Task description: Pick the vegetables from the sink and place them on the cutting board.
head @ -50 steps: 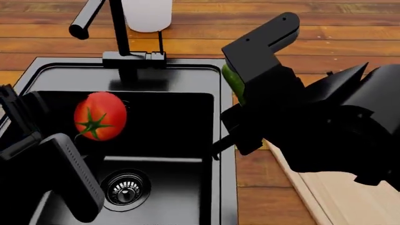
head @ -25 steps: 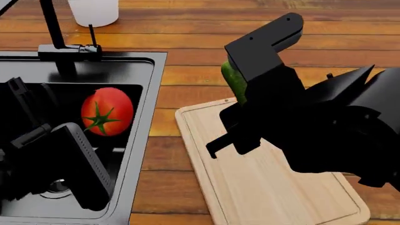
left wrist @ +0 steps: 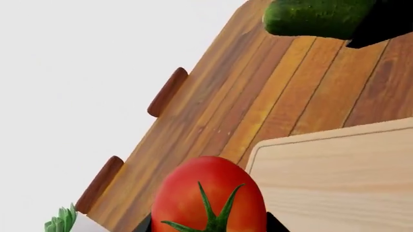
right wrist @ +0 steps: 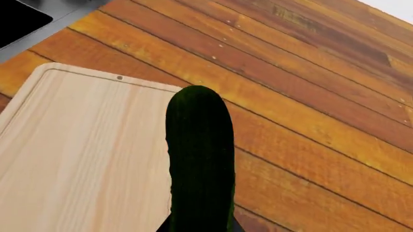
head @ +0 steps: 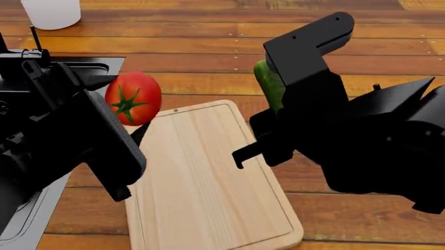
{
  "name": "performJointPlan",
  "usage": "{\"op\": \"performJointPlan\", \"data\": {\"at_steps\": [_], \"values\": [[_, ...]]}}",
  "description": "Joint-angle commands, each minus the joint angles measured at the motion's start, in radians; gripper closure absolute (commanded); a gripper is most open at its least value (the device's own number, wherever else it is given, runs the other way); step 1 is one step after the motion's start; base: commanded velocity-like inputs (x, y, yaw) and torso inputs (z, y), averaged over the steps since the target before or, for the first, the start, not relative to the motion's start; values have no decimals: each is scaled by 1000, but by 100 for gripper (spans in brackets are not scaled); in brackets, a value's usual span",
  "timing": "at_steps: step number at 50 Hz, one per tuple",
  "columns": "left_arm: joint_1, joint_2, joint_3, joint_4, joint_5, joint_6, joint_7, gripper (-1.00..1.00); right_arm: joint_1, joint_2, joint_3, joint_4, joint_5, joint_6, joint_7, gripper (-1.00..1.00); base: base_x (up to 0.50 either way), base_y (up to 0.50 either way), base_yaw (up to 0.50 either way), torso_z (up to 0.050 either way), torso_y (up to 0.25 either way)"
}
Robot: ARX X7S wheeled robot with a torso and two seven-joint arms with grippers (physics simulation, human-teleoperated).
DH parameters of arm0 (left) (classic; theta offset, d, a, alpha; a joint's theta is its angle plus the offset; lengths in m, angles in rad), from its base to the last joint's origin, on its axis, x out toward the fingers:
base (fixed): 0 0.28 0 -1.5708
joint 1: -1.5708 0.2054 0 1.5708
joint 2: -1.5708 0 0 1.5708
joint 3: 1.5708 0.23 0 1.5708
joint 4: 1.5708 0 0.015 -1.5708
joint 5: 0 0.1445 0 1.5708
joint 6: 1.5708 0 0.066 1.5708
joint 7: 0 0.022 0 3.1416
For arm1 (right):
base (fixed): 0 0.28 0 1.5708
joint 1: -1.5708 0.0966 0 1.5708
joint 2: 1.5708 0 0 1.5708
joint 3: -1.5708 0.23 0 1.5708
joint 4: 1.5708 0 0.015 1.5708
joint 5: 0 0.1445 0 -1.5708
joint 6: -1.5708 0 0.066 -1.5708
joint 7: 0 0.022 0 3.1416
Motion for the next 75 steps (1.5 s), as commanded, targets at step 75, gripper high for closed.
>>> {"op": "performJointPlan", "data": {"at_steps": [75], "values": [[-211,434,-122,-922,-360,-80,-280,100,-136,-2,152,-52,83,-177,245,100,0,0,0,0,0]]}}
